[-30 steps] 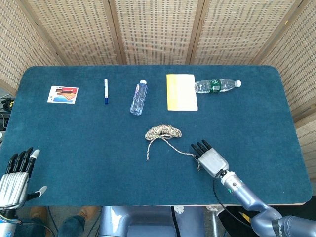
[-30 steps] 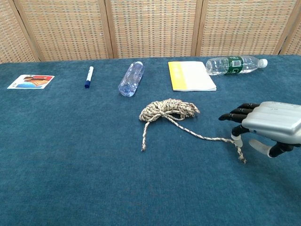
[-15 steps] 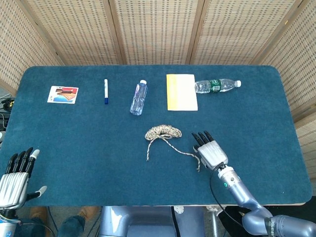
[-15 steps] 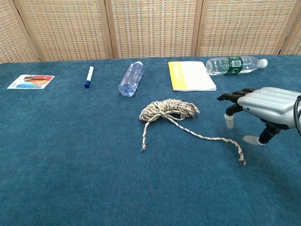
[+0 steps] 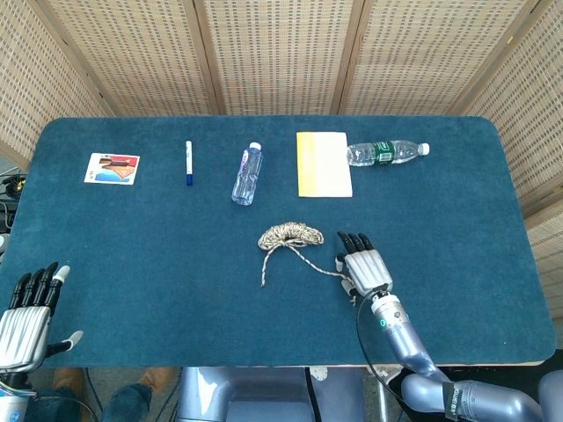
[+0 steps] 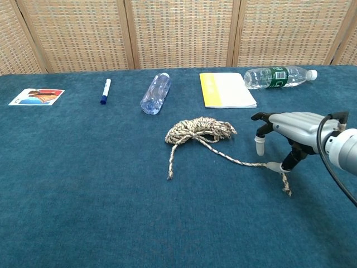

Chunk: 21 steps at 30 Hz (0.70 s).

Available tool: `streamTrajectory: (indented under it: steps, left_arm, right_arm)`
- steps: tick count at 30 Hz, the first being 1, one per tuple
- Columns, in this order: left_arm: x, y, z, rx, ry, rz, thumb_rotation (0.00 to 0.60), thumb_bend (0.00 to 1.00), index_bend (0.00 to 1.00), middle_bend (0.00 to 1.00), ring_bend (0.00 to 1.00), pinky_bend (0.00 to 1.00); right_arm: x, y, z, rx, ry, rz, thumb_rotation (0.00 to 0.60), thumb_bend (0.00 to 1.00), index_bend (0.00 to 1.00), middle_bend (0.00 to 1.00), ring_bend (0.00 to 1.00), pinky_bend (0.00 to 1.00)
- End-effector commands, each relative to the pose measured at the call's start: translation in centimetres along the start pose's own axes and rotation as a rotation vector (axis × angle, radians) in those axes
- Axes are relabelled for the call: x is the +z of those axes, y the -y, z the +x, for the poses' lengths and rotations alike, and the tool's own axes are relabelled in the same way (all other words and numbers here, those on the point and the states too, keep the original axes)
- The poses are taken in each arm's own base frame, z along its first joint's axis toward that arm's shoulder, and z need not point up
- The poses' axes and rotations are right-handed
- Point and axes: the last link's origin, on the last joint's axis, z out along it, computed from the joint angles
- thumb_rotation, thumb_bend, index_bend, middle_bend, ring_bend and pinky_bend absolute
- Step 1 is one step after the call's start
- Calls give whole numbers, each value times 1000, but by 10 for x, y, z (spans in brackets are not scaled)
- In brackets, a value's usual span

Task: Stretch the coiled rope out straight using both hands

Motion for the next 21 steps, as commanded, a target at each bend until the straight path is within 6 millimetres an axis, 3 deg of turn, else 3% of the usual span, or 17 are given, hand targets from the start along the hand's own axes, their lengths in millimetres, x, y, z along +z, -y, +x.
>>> streamTrajectory:
  steps: [1, 21]
  left_arm:
    - [0, 0, 0, -2, -1, 1, 600, 0, 0, 0, 0, 0]
    - [0, 2, 0, -6, 3, 0, 600, 0, 0, 0, 0, 0]
  right_arm:
    - [5, 4, -1, -1, -8, -19, 600, 328, 470, 0, 0, 0]
    - [9, 7, -14, -28, 14, -60, 600, 328, 489, 0, 0, 0]
